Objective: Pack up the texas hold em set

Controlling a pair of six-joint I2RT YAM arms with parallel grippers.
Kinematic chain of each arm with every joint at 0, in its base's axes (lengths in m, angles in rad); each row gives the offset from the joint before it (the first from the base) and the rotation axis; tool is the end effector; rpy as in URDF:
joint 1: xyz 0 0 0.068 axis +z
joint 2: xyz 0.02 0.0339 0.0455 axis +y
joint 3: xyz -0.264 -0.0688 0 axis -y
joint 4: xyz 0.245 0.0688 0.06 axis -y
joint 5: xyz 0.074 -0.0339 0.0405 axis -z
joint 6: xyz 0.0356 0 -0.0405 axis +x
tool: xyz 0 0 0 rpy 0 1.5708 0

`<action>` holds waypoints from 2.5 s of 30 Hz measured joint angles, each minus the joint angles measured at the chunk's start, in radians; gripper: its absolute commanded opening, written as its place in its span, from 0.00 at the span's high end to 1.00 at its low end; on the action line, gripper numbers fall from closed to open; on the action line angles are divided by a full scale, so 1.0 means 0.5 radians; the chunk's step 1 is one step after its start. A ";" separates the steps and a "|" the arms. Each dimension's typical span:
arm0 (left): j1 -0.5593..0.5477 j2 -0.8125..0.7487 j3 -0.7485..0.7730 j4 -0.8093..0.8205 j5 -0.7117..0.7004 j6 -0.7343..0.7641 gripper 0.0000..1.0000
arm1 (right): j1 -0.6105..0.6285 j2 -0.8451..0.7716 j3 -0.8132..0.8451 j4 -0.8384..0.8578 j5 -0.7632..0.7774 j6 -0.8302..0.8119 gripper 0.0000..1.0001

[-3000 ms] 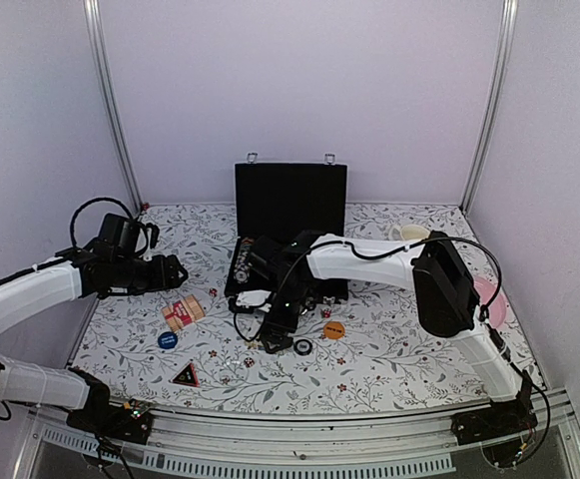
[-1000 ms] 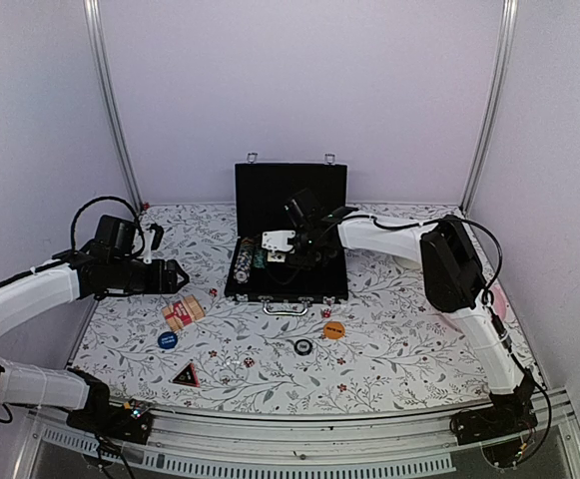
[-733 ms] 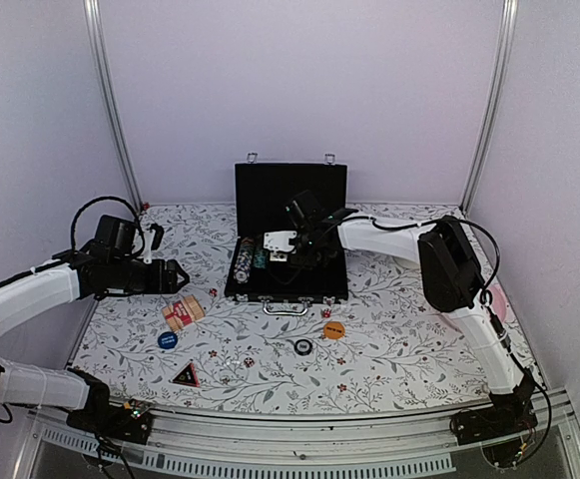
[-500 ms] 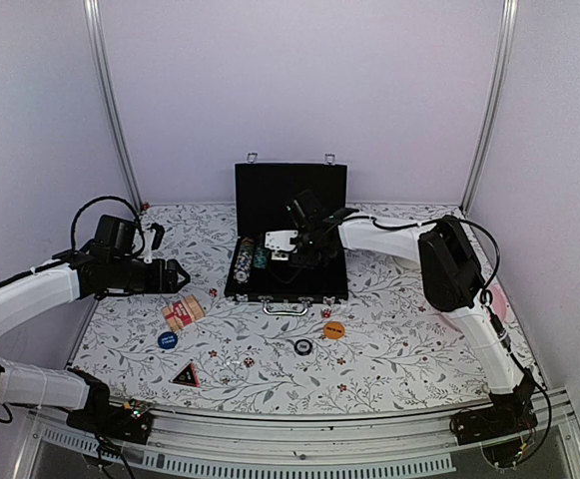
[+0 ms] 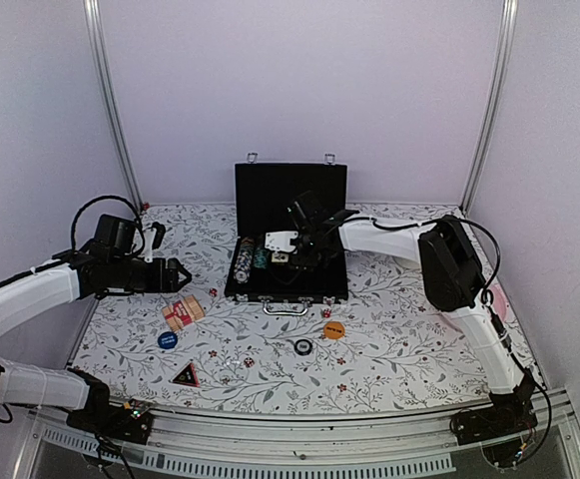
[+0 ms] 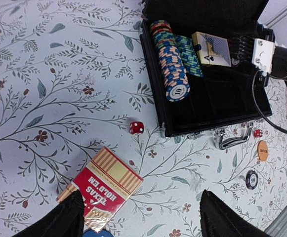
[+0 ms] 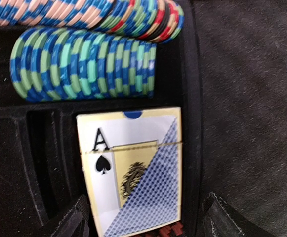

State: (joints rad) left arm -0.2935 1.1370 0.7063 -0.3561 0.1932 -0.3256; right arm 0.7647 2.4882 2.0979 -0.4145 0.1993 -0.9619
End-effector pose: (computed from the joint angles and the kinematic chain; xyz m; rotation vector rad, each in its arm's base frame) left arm 0.2217 -0.0741 0.2281 0.0576 2.4012 -0.5237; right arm 0.4050 0.3788 0.1578 -1.7451 1.6185 -0.3309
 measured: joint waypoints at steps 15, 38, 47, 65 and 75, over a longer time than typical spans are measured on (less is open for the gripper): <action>-0.032 0.004 0.007 0.055 0.078 -0.052 0.29 | -0.019 -0.848 -0.510 -0.147 -0.417 0.352 0.22; -0.649 1.434 1.421 0.204 -0.256 -0.121 1.00 | -0.985 -2.429 -2.378 0.196 -1.201 0.984 0.21; -0.751 2.207 2.238 0.121 -0.419 -0.083 1.00 | -1.033 -2.385 -2.405 0.381 -1.234 1.003 0.21; -0.757 2.608 2.591 0.024 -0.498 -0.043 1.00 | -1.033 -2.251 -2.416 0.397 -1.258 0.965 0.21; -0.758 2.603 2.510 0.086 -0.501 -0.014 1.00 | -1.033 -2.193 -2.416 0.394 -1.259 0.943 0.21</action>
State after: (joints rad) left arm -0.6724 2.4386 1.9614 -0.3130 -0.0574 -0.3325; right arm 0.2481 1.3918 0.8902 -0.2173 -0.4301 -0.4904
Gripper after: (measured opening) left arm 0.007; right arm 0.794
